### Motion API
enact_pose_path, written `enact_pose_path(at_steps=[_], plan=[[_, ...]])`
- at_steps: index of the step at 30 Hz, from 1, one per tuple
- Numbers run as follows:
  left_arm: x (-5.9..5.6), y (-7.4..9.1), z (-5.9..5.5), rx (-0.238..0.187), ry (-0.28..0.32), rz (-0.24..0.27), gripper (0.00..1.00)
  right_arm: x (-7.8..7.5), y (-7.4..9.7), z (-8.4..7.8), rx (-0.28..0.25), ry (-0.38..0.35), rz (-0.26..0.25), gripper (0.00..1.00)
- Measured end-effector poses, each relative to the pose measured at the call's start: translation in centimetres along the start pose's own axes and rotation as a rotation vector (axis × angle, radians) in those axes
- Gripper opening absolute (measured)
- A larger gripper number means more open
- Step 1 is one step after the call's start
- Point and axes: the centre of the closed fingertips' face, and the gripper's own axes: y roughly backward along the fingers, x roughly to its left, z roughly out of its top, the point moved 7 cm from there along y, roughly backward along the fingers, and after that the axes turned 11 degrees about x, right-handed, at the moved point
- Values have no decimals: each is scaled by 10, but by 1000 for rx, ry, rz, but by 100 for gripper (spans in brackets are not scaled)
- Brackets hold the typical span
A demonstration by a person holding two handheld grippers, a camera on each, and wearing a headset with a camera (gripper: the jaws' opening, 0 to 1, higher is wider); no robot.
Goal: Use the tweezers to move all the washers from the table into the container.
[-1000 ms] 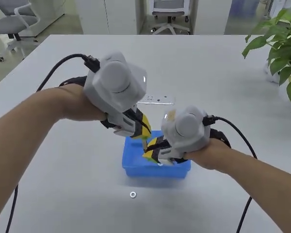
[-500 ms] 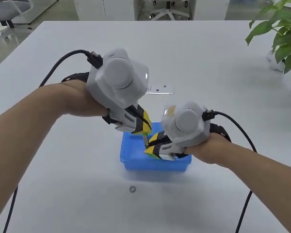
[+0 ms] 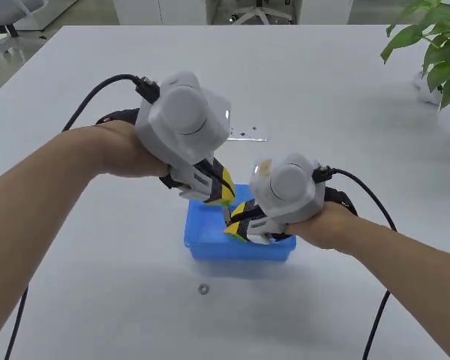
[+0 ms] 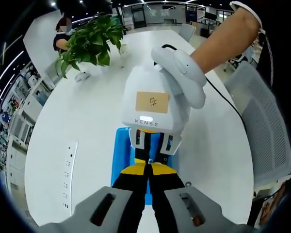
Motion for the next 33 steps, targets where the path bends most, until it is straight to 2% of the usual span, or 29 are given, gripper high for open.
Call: enact_pose_path(at_steps=[14, 33], plan=[[-3, 9, 1, -2, -2, 8, 5, 4, 7, 5, -7, 9, -8, 10], [-19, 34, 5, -1, -8, 36, 5, 20, 24, 21, -22, 50, -31, 11]])
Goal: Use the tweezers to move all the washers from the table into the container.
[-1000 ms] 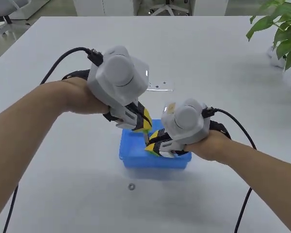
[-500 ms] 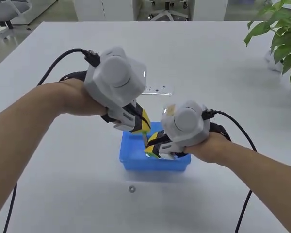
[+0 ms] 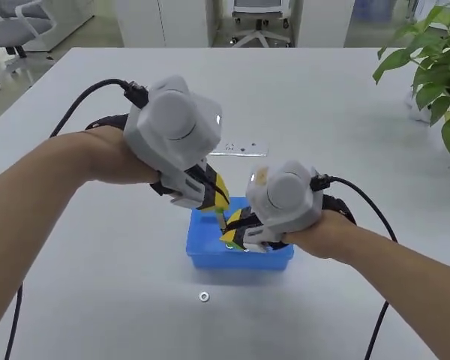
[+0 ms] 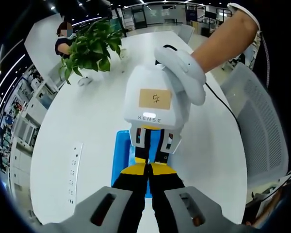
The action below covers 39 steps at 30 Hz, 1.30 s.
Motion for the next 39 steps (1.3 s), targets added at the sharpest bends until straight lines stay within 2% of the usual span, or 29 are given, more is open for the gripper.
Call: enact_pose_path(at_steps=[12, 23, 39], plan=[[-14, 14, -4, 17, -2, 9, 5, 13, 7, 9, -7, 28, -3, 11], [-29, 20, -11, 28, 11, 9, 5, 28, 5, 13, -11, 50, 11, 11], [-54, 13, -26, 47, 40, -12, 5, 53, -10, 10, -13, 55, 57, 11]])
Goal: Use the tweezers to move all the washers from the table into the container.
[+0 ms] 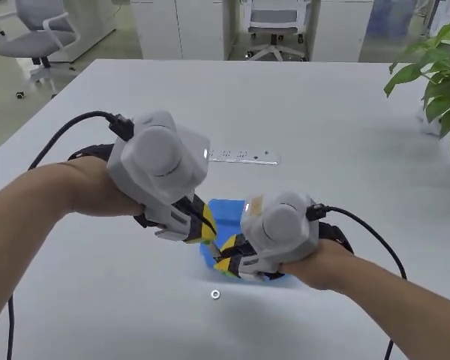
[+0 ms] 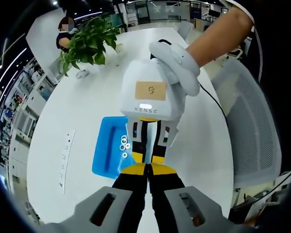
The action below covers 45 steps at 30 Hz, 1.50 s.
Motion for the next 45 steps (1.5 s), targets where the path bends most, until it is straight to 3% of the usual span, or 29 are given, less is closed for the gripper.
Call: enact_pose_path(at_steps=[21, 45], plan=[[-19, -24, -12, 23, 22, -54, 5, 24, -24, -14, 13, -26, 67, 12], [-19, -36, -16, 16, 36, -76, 5, 25, -35, -20, 19, -35, 78, 12]])
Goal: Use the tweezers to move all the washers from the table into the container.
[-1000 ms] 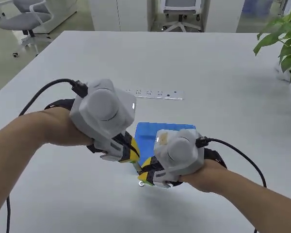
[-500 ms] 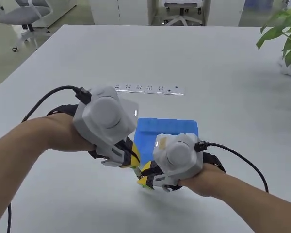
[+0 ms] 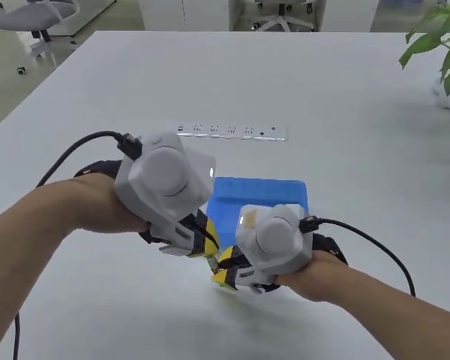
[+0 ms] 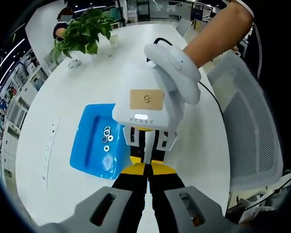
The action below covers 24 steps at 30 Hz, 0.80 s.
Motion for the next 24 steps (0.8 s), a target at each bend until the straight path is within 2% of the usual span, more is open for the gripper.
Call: enact_pose_path(at_steps=[5, 6, 11, 17, 24], plan=[[2, -2, -1, 5, 1, -1, 5, -1, -1, -1, 3, -9, 0, 12], [3, -2, 1, -9, 7, -4, 5, -1, 0, -2, 1, -11, 1, 12], [6, -3, 0, 2, 23, 2, 5, -2, 1, -2, -6, -22, -4, 12], [5, -4, -2, 19, 17, 2, 5, -1, 1, -3, -5, -31, -2, 10], [4, -4, -2, 16, 13, -3, 5, -1, 1, -3, -3, -26, -1, 9]])
